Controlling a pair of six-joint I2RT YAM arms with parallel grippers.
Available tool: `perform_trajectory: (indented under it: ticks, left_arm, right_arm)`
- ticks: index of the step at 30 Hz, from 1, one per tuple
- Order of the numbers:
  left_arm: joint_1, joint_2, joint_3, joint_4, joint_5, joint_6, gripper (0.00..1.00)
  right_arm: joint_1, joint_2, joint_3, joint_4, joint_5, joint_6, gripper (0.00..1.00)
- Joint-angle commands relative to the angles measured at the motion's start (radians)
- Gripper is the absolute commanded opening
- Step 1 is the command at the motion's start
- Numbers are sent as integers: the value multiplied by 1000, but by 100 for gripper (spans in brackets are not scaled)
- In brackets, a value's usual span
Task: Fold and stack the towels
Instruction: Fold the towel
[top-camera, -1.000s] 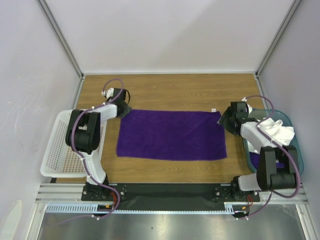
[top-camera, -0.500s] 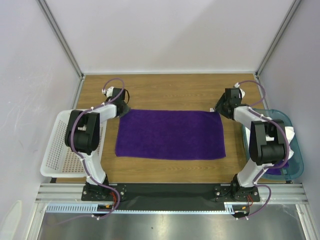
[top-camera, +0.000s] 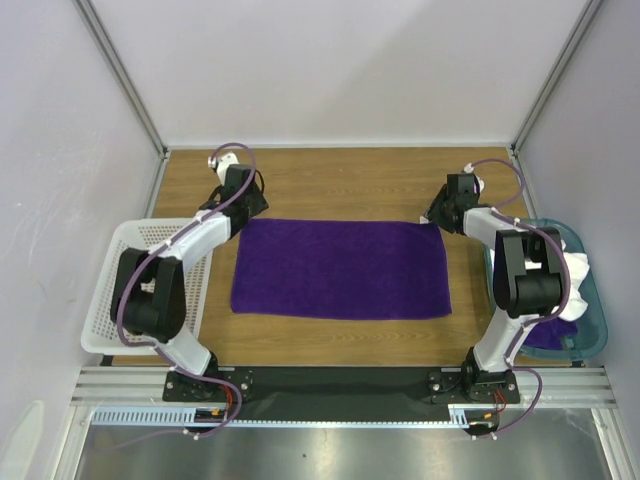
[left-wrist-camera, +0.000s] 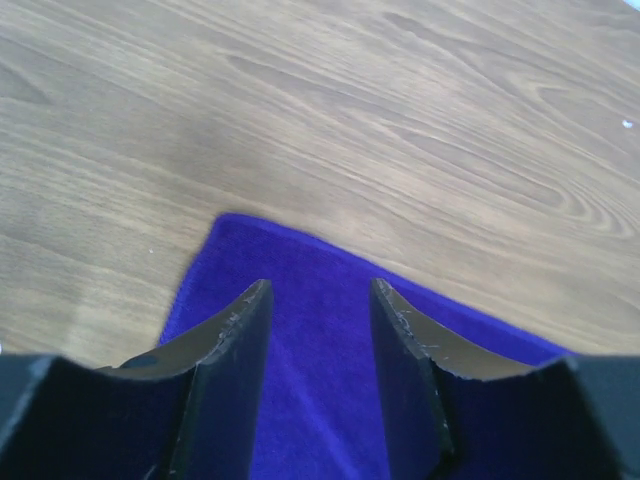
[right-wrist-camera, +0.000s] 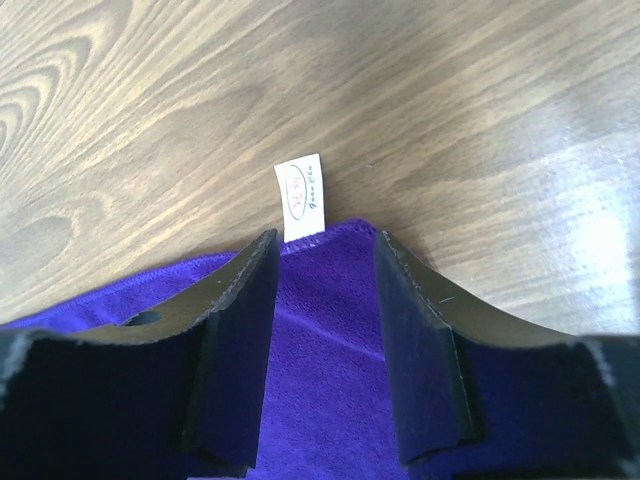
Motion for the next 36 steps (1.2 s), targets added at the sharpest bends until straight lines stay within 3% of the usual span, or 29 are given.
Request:
perform_trajectory:
  ticks: [1, 15, 25, 31, 36]
  left_arm:
    - [-14, -87, -35, -9, -20, 30, 50]
    - [-20, -288, -268, -34, 62, 6, 52]
    - [-32, -310, -334, -49, 60, 9, 52]
    - [-84, -324, -348, -75, 27, 23, 53]
    - [-178, -363, -379, -167, 3, -9, 54]
  right_arm:
    - [5, 36, 48, 38, -20, 7, 48]
    - [-3, 154, 137, -4, 15, 25, 45]
    - [-35, 200, 214, -66, 50, 7, 44]
    - [-26, 108, 221, -106, -52, -47, 53]
    - [54, -22, 254, -188, -59, -129, 66]
